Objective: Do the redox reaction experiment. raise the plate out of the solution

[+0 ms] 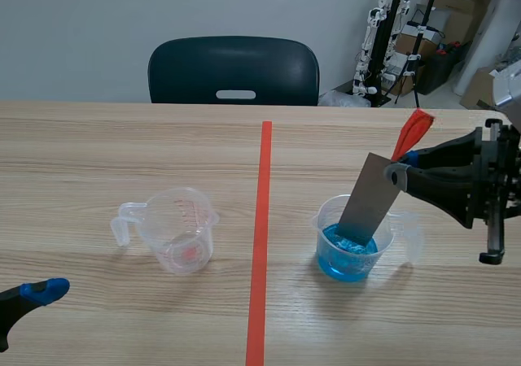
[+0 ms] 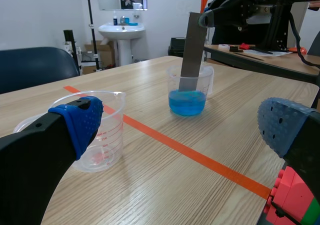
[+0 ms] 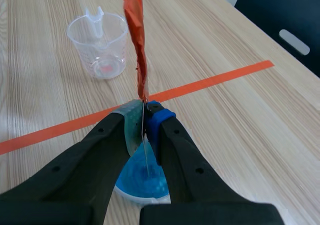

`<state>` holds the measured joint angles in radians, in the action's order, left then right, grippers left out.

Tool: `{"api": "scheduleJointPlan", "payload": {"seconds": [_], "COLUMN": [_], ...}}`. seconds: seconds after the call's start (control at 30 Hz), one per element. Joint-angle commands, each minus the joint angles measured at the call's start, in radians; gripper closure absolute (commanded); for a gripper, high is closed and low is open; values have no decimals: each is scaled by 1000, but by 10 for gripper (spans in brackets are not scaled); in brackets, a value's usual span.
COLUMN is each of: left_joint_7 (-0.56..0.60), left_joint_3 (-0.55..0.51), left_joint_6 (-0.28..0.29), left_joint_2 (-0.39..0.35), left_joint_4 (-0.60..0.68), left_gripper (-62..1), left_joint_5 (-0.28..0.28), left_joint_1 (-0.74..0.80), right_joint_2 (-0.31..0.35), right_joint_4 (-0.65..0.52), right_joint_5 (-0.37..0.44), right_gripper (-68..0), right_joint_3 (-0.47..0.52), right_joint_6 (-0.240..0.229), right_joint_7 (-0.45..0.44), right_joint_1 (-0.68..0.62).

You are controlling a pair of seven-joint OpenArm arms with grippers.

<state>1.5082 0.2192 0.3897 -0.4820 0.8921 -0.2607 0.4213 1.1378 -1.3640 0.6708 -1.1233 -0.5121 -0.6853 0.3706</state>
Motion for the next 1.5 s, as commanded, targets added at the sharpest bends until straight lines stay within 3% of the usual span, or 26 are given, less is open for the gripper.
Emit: {"api": "scheduleJointPlan", "payload": {"seconds": [0.0,0.53,0.67,0.77,0.93,0.97,1.13,1.33,1.47], "left_joint_7": [46,46,46,46,46,46,46,46,-92], "left_joint_3": [-9,-10,-10,-10,-10,-10,-10,-10,-10], "left_joint_6": [-2,-2,-2,-1,-2,-2,0,-1,11], "left_joint_2": [5,-7,-42,-85,-181,-198,-263,-272,-269], "left_joint_4": [6,6,6,6,6,6,19,46,105], "left_gripper": [-623,-623,-623,-623,-329,-298,-192,-36,-23], "left_joint_5": [7,11,15,26,91,96,119,114,114], "left_joint_1": [8,11,16,27,44,44,27,-43,-112], "right_joint_2": [19,90,111,132,163,169,203,243,268], "right_joint_4": [-24,-147,-182,-209,-258,-267,-311,-367,-395], "right_joint_5": [18,148,154,205,250,261,304,360,397], "right_gripper": [-6,-6,-6,-6,-6,-6,-6,-6,-6], "right_joint_3": [20,55,80,94,131,137,156,183,208], "right_joint_6": [0,0,0,0,0,0,0,0,0], "right_joint_7": [-5,135,172,201,246,256,283,321,335], "right_joint_1": [12,26,26,26,26,26,26,26,26]}}
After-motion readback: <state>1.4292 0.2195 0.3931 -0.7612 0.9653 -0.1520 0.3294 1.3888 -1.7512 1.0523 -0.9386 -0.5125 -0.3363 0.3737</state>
